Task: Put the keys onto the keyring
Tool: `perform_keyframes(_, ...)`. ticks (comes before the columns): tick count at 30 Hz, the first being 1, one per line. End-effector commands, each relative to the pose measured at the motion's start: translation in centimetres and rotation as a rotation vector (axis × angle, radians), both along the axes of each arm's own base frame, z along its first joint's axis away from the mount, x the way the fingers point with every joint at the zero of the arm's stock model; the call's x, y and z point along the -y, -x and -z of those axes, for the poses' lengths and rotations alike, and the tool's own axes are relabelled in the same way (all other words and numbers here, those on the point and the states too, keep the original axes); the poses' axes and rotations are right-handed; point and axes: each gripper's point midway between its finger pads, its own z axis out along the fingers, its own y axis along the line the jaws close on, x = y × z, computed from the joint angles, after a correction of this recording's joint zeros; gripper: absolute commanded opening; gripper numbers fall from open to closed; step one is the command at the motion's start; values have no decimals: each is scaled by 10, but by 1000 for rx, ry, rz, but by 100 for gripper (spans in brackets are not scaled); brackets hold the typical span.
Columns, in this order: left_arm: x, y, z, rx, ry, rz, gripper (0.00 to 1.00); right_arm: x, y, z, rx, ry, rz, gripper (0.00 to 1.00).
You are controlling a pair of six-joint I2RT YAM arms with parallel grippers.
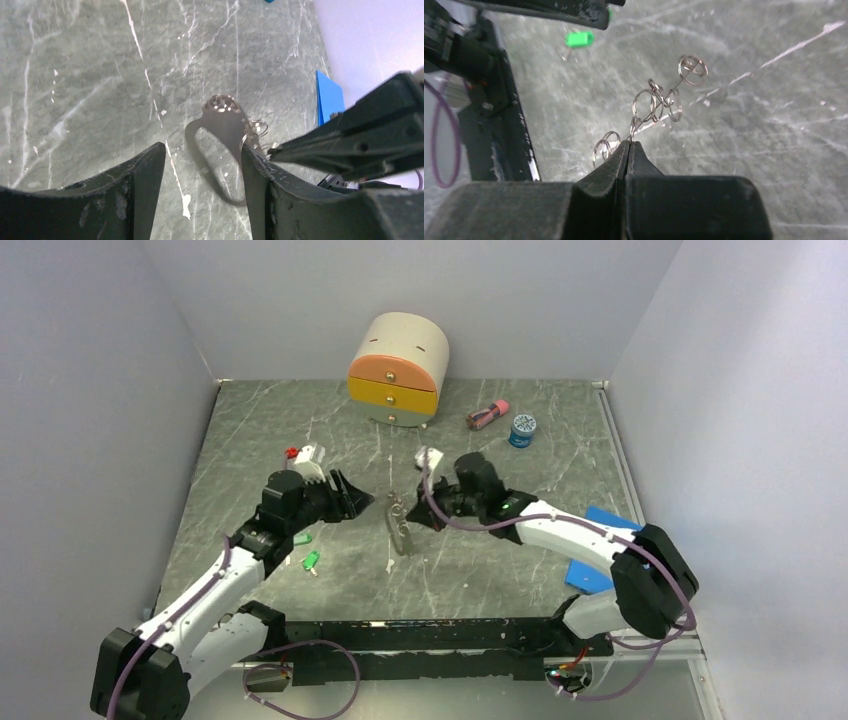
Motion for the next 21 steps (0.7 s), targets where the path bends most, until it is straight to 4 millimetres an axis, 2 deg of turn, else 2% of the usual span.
perform_keyframes(1, -5, -7, -37, 133, -64, 22, 64, -1, 1, -67, 52, -296, -158, 0)
perform_keyframes(9, 6, -2, -65, 262, -73, 142, 66, 10, 1, -74, 201, -263, -210, 0)
perform_keyframes(14, 20, 5, -81, 427, -26, 244, 66, 20, 4, -90, 356, -311, -190, 0)
perform_keyframes(21, 28, 30, -118, 768, 41, 351, 69, 30, 9, -93, 478, -292, -212, 0)
